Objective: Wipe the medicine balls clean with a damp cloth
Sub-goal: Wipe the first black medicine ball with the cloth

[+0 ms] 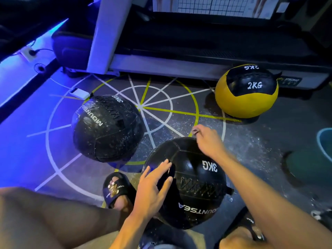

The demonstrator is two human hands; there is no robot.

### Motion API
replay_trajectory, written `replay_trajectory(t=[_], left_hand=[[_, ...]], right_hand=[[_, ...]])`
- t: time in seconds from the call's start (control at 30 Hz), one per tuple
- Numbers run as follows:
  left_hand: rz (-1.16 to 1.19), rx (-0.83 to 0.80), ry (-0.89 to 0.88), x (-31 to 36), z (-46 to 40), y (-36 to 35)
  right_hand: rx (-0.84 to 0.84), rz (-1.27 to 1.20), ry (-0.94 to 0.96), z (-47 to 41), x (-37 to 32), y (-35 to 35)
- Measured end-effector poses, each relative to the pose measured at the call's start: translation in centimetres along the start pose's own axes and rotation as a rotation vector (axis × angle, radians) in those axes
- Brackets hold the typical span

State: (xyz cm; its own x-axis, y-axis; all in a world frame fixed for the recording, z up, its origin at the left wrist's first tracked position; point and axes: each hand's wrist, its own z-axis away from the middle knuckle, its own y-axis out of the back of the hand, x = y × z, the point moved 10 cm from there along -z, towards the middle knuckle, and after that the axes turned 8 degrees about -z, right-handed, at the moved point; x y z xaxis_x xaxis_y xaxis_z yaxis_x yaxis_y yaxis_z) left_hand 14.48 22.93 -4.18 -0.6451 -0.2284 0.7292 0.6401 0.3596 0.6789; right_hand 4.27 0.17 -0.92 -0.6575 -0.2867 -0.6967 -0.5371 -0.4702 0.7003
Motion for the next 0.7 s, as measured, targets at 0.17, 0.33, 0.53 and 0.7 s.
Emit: replay_trajectory(t=[0.17,0.33,0.53,0.7], left_hand=[[0.030,0.264,0.133,-1.2,1.4,0.6],[0.002,0.210,0.063,-0.2,1.2,-1.1],[0.025,0.253,0.022,0.7,1.0,-2.1],[0.045,0.281,0.010,0.6,0.6,-2.7]], right_hand=[[0.188,-0.167,-0.063,1.8,0.3,3.7],[-0.133,-0.080,0.098,4.3,-5.6,-4.2],[-0.285,-0.194,0.049,2.1,-7.8,-6.7],[0.050,-0.108,0.077,1.0,-4.9,-0.8]])
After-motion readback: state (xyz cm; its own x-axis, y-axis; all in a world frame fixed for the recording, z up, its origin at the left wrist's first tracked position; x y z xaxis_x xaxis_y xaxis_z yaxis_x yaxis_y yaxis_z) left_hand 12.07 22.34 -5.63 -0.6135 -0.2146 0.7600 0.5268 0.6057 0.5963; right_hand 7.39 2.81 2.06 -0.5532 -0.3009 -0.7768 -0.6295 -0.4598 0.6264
